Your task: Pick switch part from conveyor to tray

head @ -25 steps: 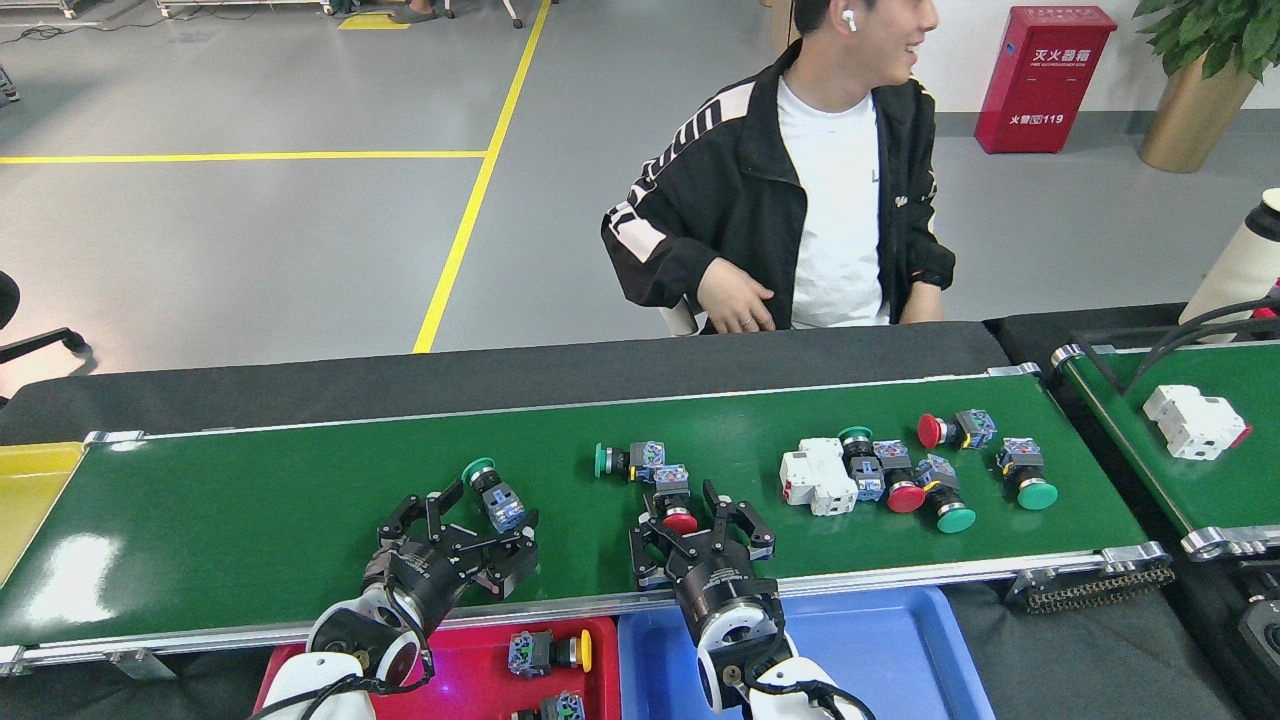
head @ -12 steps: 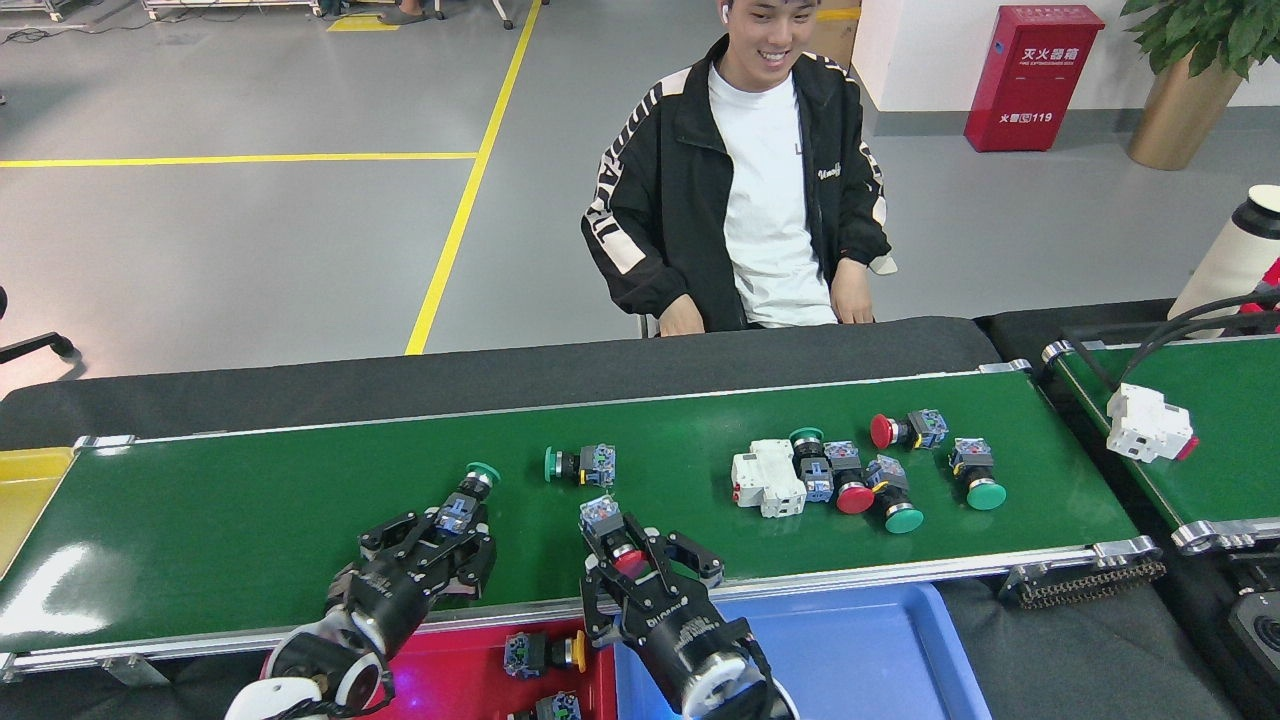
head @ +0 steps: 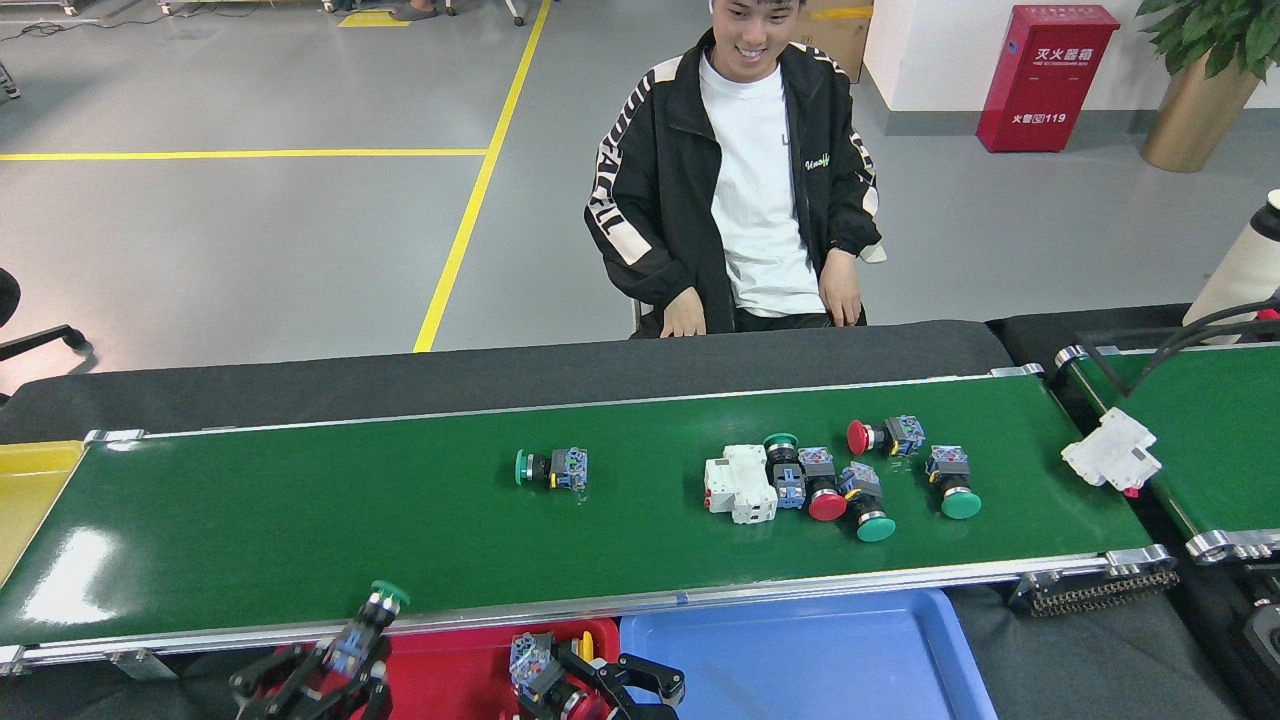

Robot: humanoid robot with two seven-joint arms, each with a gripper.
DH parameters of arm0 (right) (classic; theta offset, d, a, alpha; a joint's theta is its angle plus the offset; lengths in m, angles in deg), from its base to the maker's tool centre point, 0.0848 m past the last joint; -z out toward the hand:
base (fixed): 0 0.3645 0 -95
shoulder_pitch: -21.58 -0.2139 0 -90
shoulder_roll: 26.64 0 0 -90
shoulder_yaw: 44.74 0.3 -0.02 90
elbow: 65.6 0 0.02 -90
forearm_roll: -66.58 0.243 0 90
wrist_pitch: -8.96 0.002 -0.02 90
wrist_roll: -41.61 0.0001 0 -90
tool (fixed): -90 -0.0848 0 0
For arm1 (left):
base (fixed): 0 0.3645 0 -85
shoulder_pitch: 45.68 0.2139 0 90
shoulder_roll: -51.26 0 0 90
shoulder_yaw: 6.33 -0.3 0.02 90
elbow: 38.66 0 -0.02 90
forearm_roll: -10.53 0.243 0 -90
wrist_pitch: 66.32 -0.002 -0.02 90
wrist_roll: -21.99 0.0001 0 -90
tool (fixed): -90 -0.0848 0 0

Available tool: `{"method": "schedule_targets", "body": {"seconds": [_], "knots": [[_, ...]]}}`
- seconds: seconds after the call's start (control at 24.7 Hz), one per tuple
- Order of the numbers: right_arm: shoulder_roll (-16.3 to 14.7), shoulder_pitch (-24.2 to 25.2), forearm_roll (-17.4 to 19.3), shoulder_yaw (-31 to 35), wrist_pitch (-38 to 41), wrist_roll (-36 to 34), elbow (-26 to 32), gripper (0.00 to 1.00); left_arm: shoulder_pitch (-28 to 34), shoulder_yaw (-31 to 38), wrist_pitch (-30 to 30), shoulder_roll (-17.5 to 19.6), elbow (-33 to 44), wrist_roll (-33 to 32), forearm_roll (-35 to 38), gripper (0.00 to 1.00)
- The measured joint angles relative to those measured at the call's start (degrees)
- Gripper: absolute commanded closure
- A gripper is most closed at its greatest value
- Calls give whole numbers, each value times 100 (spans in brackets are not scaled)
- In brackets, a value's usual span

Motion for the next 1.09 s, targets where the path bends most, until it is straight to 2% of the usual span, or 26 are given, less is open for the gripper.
{"method": "schedule_targets", "body": {"seconds": [0.04,0.16,0.28,0.36,0.4,0.53,0.65,0.77,0.93,1.09], "knots": [[13,-16,4,62,36,2,9,0,42,81,272,22,8,115,17,0],[61,-38,8,626,-290,21,174,0,66,225,677,39,2,313,37,0],[143,-243,9,1557,-685,0,249,0,67,295,800,14,-10,372,36,0],[155,-304,9,2059,-1033,-33,261,0,63,581,841,-140,-12,385,4,0],[149,-292,8,2185,-1206,-53,261,0,37,827,828,-358,-14,399,0,0],[118,24,-38,2298,-1758,-291,332,0,-108,1444,125,-1192,-17,250,10,0],[34,781,-138,2300,-2117,-625,681,0,-174,1681,-797,-1278,-48,-3,10,0],[33,1260,-306,2283,-2219,-738,836,0,-194,1770,-1255,-1277,-241,-81,-12,0],[91,1142,-401,2281,-2297,-773,610,0,-291,1763,-1332,-1198,-253,-91,-12,0],[370,454,-413,2186,-2341,-784,-246,0,-810,1519,-1330,-1157,-261,-143,145,0]]}}
